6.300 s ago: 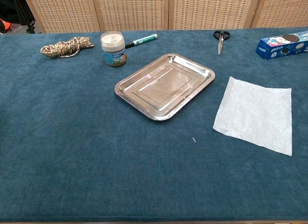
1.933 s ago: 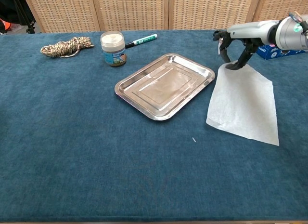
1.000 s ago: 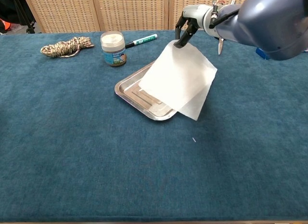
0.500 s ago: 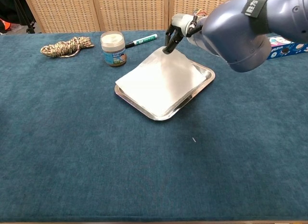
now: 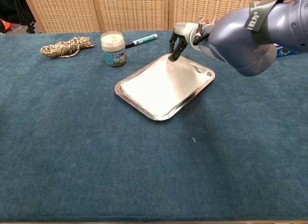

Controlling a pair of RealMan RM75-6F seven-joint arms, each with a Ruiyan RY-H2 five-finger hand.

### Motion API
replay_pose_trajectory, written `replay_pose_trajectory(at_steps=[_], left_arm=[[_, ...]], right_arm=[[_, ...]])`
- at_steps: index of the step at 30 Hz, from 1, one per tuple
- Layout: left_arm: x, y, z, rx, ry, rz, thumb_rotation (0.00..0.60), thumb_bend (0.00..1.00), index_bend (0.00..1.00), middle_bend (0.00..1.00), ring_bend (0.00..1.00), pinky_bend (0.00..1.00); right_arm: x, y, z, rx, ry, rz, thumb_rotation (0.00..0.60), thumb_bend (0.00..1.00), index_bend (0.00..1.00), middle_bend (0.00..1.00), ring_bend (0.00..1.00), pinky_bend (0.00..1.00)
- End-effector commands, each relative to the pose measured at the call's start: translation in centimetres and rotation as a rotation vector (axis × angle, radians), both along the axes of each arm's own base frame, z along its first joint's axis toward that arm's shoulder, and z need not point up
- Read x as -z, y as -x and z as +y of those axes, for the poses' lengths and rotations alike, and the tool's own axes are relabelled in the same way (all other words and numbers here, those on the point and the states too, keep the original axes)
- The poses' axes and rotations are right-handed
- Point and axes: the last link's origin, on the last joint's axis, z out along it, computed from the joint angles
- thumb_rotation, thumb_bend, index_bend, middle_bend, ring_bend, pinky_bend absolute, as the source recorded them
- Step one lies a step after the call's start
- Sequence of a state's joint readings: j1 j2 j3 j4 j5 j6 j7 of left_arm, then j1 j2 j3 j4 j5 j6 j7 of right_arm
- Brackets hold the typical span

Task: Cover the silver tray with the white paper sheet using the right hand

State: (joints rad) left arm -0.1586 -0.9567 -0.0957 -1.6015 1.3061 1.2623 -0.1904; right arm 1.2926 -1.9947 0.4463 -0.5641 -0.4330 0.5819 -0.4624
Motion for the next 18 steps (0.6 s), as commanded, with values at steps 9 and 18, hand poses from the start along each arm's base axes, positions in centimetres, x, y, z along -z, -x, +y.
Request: replay_pose_trajectory(at_steps=[9, 18], left_arm=[[0.0, -0.1, -0.1, 0.003, 0.001, -0.001, 0.6, 0.0, 0.0, 0.0, 0.0, 0.0], [0.2, -0.2, -0.1, 0.015, 0.017, 0.001, 0.6, 0.0, 0.0, 0.0, 0.0, 0.0]], right_arm=[[-1.1, -0.4, -0.1, -0.043, 0.038, -0.02, 0.6, 0.39, 0.15, 0.0, 0.0, 0.0], [-3.0, -1.0, 1.5, -0.126, 0.029, -0.066, 0.6, 0.37, 0.15, 0.0, 0.0, 0.0]])
